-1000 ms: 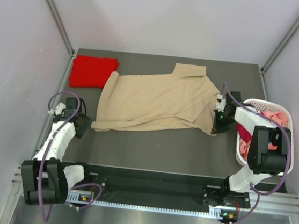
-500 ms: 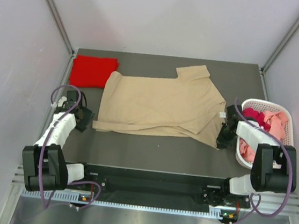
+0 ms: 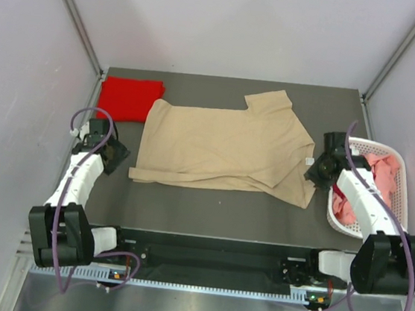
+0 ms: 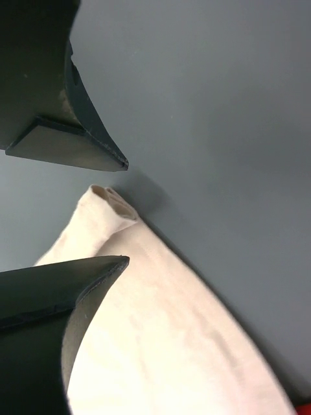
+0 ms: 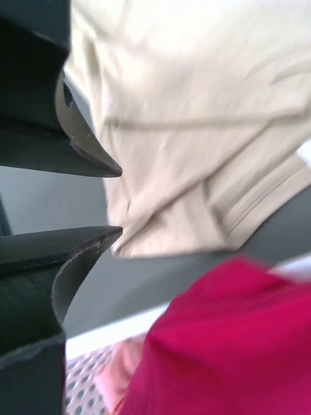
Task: Fold and stack the t-shirts
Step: Fold the tshirt
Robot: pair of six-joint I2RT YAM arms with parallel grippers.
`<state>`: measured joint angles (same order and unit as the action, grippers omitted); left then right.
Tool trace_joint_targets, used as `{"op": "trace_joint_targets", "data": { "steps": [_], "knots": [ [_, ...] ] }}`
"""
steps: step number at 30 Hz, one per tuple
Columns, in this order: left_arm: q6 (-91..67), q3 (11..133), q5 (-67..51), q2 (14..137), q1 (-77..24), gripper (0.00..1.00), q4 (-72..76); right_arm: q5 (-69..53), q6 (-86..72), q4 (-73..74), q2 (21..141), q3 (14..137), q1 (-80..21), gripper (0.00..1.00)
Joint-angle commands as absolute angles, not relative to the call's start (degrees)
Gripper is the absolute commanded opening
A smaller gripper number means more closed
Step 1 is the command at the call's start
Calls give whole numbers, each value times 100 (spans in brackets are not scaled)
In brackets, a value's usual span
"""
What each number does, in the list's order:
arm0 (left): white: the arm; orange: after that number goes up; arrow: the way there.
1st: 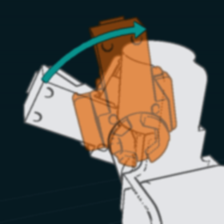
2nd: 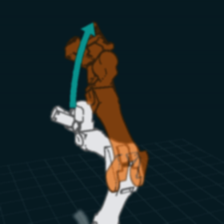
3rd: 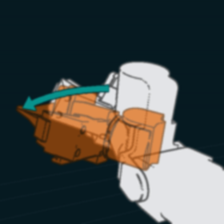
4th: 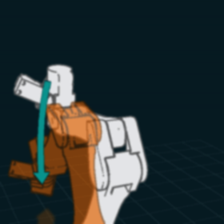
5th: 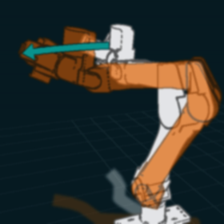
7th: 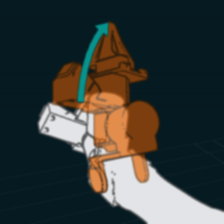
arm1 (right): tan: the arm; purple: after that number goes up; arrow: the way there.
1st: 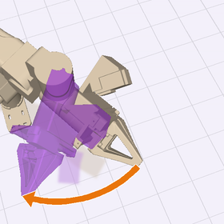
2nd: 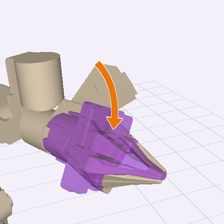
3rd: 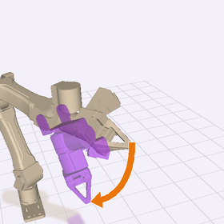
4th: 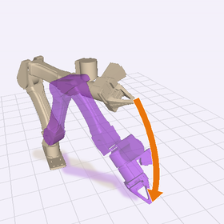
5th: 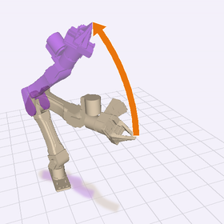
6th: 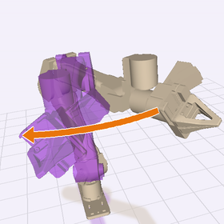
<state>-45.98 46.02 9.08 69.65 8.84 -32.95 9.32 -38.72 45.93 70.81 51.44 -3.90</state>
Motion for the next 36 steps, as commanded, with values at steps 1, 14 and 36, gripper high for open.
{"op": "trace_joint_targets", "data": {
  "steps": [1,14,36],
  "knots": [
    [-3843,4755,397,6715,862,59,-3129,1361,-4201,4386,7617,5912,-685,36],
    [-3358,4166,-70,6328,800,58,-2927,1372,-5281,4817,9563,6971,-1414,36],
    [-3454,4166,176,6548,791,59,-2813,1318,-6960,4201,8913,5608,-2241,38]
  ]
}}
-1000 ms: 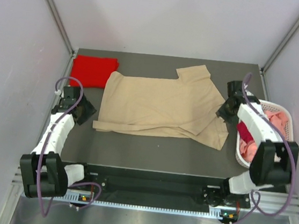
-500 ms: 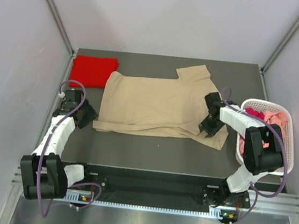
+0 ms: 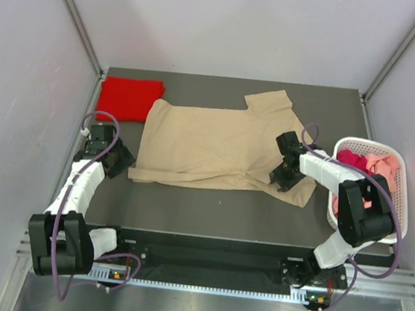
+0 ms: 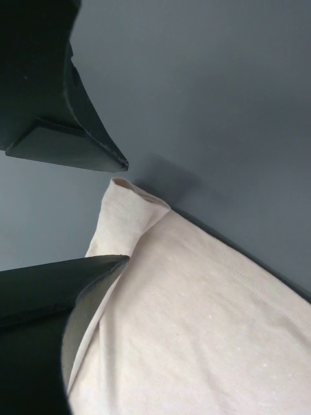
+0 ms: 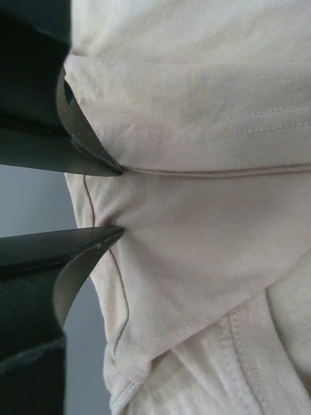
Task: Fold and stack the t-shirts
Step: Fold the tshirt
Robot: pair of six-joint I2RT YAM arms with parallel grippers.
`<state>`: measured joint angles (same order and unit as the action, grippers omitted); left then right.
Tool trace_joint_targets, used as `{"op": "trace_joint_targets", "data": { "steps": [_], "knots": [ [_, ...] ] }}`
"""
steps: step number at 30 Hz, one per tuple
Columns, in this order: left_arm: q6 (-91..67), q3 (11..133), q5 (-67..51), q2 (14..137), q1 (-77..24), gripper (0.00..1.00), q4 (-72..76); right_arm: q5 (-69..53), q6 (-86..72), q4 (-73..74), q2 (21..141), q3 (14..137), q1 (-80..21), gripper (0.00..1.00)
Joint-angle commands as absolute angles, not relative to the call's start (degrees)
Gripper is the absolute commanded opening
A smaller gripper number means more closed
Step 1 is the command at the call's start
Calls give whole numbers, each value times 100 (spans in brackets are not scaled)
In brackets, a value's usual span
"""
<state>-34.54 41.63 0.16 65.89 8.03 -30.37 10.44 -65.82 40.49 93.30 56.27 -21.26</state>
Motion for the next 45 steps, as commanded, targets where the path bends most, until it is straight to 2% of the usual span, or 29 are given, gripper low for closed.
{"op": "trace_joint_targets", "data": {
  "steps": [1,10,29,33,35,36,45],
  "knots": [
    [-3472,4157,176,6539,791,59,-2804,1344,-7022,4210,8851,5573,-2259,37],
    [-3516,4192,79,6583,791,59,-2751,1652,-7611,4351,8341,5546,-2496,38],
    [-3551,4008,-123,6662,791,58,-2628,1775,-8033,3621,9167,5520,-2795,38],
    [-3551,4008,-105,6636,791,58,-2628,1977,-8007,3533,9237,5511,-2795,30],
    [-3542,4025,-88,6653,800,58,-2628,2056,-7963,3533,9220,5537,-2786,6],
    [-3525,4025,-88,6645,791,58,-2628,2135,-7937,3542,9159,5555,-2795,0],
    [-3322,4148,-53,6556,782,57,-2628,2891,-7489,3516,8517,5809,-2778,0]
  ]
}}
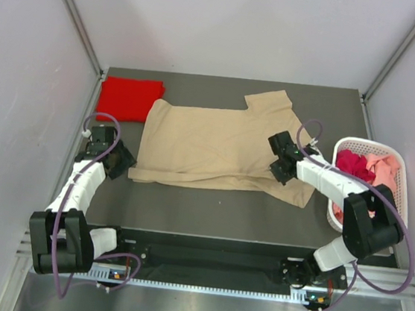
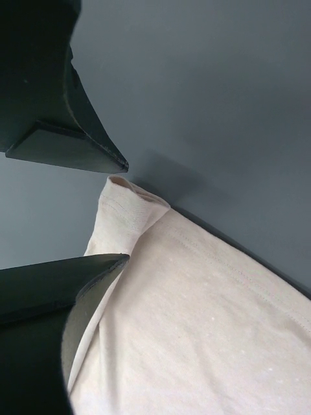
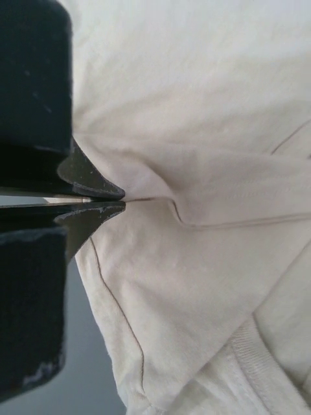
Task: Fold and stack the t-shirts
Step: Fold the tshirt
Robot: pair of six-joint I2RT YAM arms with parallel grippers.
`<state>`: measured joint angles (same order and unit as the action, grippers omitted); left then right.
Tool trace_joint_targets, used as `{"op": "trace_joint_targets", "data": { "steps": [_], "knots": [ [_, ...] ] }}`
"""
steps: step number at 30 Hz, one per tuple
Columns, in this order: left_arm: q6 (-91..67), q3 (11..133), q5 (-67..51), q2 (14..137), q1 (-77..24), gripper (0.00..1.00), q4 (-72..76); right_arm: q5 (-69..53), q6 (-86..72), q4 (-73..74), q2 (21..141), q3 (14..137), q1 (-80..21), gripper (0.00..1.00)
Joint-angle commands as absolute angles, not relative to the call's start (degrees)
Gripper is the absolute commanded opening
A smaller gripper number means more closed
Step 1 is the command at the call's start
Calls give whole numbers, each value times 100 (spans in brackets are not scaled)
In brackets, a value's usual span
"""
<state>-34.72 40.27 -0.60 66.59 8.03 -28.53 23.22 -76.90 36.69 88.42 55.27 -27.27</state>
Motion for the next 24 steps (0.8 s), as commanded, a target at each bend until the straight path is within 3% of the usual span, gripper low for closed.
{"op": "trace_joint_targets", "data": {
  "steps": [1,24],
  "knots": [
    [-3314,4175,-140,6574,791,58,-2628,2892,-7453,3498,8525,5844,-2751,0],
    [-3364,4035,-491,6231,738,60,-2953,2725,-6838,3173,9290,6741,-2391,0]
  ]
}}
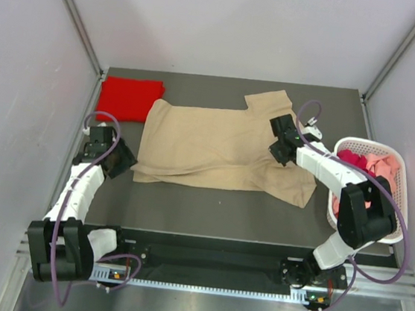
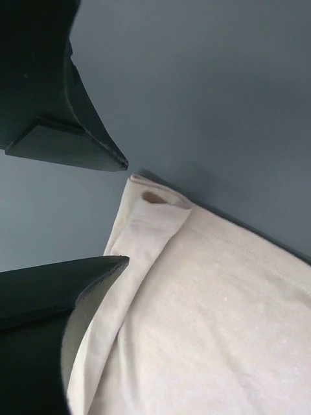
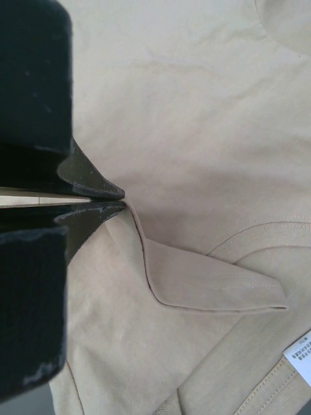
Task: Fold and stack the t-shirts
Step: Fold the tshirt
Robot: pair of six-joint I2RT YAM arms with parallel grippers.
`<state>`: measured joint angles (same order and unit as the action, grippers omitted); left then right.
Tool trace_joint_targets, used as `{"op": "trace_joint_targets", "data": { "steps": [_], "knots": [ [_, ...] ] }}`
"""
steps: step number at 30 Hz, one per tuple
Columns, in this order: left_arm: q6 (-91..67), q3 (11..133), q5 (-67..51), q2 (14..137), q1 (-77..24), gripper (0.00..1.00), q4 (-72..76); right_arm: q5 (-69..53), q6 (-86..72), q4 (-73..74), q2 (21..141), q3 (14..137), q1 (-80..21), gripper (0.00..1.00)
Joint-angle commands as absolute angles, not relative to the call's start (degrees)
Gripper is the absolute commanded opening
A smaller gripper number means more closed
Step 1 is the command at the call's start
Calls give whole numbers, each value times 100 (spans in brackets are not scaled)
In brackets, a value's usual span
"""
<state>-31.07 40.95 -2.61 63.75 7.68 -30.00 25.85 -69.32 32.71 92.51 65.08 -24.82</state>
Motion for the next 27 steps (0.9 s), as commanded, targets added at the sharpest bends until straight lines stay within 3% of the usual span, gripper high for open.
{"op": "trace_joint_targets", "data": {
  "steps": [1,7,15,27],
  "knots": [
    [-3488,3991,-605,6249,738,60,-2823,2690,-6847,3164,9290,6733,-2382,0],
    [-4008,3726,-809,6398,747,62,-2233,2619,-6785,3094,9246,6636,-2347,0],
    [-3990,4244,-633,7268,738,62,-2224,2672,-6636,3050,9158,6609,-2268,0],
    [-3771,3789,-53,6777,738,54,-2417,2549,-6091,3076,9580,7128,-2241,0]
  ]
}}
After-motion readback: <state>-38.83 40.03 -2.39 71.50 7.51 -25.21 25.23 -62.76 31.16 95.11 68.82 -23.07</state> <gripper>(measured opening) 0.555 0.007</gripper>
